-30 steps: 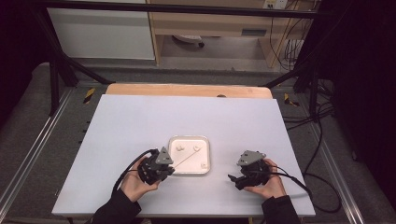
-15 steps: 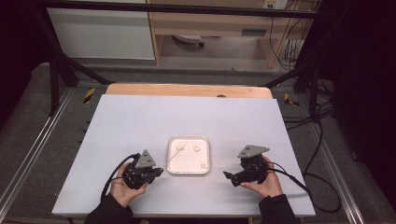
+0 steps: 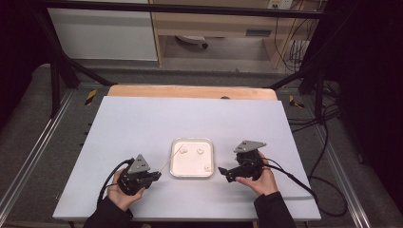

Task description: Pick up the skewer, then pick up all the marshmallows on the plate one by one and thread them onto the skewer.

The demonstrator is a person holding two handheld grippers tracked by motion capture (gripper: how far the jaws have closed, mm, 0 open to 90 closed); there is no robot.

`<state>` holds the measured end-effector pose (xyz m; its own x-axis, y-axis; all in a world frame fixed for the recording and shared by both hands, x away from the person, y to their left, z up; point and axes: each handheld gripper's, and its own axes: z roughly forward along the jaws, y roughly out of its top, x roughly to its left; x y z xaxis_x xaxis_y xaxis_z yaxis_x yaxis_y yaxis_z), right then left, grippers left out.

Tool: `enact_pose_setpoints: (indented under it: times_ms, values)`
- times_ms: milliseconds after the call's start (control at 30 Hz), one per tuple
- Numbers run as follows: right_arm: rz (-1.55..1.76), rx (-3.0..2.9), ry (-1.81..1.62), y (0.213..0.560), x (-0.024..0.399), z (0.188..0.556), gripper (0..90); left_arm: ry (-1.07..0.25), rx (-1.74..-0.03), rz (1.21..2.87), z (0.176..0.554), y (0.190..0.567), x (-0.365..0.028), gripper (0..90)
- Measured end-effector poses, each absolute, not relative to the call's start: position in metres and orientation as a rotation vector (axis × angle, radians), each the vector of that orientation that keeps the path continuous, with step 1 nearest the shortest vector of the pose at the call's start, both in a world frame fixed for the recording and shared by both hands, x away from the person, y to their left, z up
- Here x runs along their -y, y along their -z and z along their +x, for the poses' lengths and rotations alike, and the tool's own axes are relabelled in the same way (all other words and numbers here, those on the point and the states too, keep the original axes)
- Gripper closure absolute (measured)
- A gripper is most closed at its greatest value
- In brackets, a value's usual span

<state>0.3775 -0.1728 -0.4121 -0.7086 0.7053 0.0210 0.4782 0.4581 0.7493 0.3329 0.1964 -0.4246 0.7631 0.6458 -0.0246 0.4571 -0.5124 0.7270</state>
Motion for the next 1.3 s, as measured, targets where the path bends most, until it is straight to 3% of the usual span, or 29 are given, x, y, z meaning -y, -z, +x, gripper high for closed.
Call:
enact_pose_setpoints:
  times_ms: [767, 1000, 1033, 1267, 1300]
  values:
    - [1.035, -2.414, -1.133, 0.416, 0.119, 0.422, 3.9, -0.304, -0.828, 2.178, 0.332, 0.427, -0.198, 88.6]
    - [1.027, -2.444, -1.142, 0.421, 0.105, 0.434, 13.2, -0.302, -0.828, 2.169, 0.332, 0.426, -0.198, 88.6]
    - [1.019, -2.449, -1.158, 0.424, 0.101, 0.437, 19.0, -0.305, -0.829, 2.168, 0.332, 0.427, -0.198, 88.6]
    - [1.046, -2.451, -1.176, 0.435, 0.097, 0.446, 32.5, -0.302, -0.833, 2.166, 0.333, 0.427, -0.198, 88.6]
    - [1.045, -2.459, -1.165, 0.438, 0.096, 0.447, 37.7, -0.3, -0.831, 2.167, 0.333, 0.427, -0.198, 88.6]
